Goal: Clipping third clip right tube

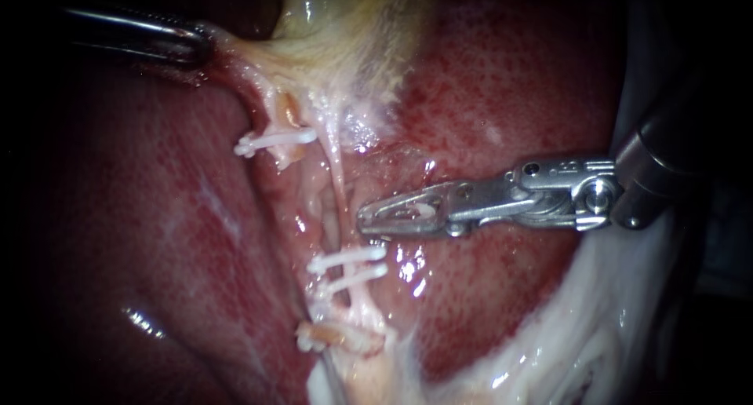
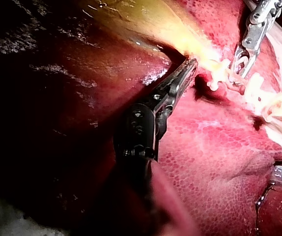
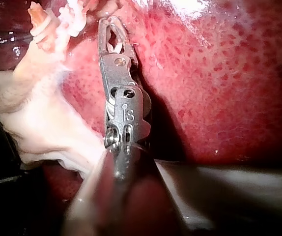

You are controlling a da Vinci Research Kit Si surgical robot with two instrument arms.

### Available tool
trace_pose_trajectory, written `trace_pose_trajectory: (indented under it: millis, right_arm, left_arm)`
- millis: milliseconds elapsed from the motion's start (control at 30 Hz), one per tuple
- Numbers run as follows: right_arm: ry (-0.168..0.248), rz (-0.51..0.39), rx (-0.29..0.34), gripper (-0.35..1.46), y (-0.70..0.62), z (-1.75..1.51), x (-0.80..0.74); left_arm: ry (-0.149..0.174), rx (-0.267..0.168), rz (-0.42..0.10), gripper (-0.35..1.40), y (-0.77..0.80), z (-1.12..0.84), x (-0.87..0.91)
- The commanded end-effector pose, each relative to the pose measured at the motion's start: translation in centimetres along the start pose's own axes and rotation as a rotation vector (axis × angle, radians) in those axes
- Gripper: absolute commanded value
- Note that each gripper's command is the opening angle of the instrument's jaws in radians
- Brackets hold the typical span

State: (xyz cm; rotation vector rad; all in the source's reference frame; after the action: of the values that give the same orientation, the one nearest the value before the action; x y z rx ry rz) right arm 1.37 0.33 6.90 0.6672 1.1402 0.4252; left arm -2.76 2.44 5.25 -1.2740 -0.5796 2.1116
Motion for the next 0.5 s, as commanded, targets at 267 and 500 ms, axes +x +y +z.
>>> trace_pose_trajectory:
  millis: [267,500]
  right_arm:
    - [0.046,0.019,0.02,0.41,-0.01,-0.32,0.22]
    - [0.097,0.097,0.116,0.49,-0.1,-0.38,0.38]
  left_arm:
    - [0.0,-0.002,0.0,-0.35,0.0,-0.03,0.0]
    - [0.0,-0.003,0.0,-0.35,-0.01,-0.04,0.0]
